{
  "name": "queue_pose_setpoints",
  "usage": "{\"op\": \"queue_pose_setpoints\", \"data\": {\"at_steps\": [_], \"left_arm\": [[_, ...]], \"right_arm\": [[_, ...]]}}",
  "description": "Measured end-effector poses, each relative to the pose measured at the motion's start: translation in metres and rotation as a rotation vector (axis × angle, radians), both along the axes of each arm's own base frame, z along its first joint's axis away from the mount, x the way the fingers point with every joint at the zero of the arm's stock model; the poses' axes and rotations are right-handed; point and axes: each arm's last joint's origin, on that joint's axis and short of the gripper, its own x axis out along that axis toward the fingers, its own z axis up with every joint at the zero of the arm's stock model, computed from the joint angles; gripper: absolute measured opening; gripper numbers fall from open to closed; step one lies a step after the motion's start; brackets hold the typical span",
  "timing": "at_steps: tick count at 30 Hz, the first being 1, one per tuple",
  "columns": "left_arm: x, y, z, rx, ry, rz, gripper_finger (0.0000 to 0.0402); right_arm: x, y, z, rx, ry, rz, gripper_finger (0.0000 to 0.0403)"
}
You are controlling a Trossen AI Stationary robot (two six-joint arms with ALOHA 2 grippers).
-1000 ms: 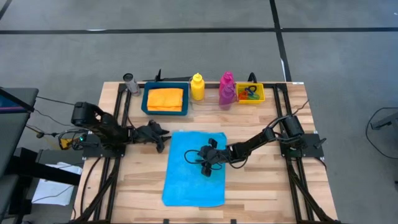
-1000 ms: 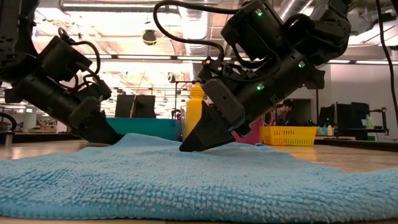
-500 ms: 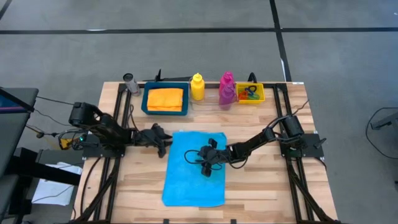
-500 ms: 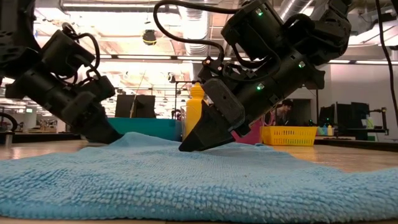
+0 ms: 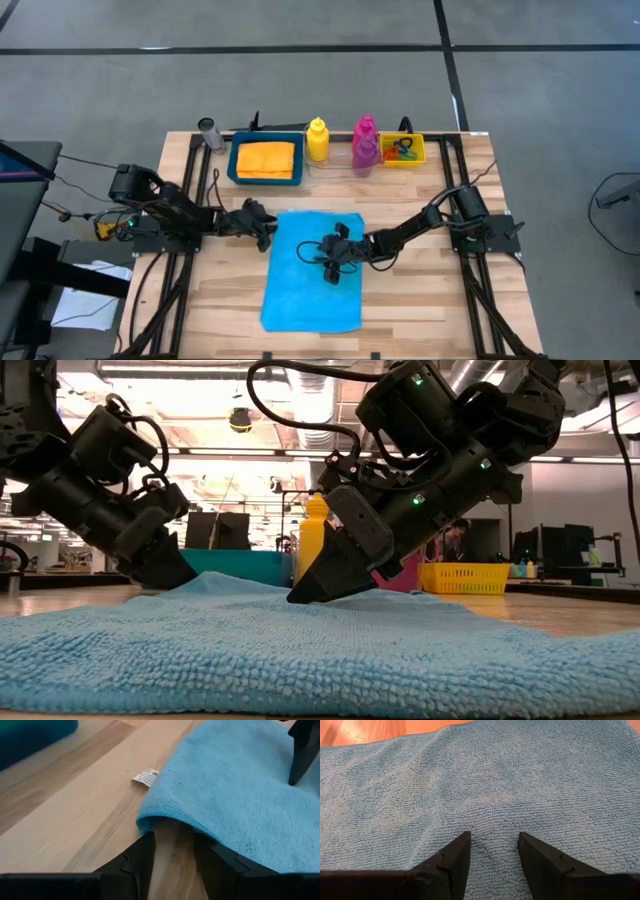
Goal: Pick & Place Sports Items
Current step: Fold the blue towel
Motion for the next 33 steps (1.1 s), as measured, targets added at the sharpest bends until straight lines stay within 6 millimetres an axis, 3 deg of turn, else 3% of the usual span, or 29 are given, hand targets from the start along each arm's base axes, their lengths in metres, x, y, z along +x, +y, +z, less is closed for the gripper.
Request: {"op": "queue_pose_setpoints", "data": {"at_steps": [15, 33], "left_arm": [[-0.005, 0.006, -0.002, 0.128, 0.025, 0.170, 0.0144], [0.005, 0.005, 0.006, 0.076, -0.071, 0.132, 0.0097]], "right_arm": [[0.000, 0.000, 0.000, 0.001, -0.004, 0.000, 0.0159], [0.000, 0.000, 0.000, 0.000, -0.006, -0.002, 0.0159]]}}
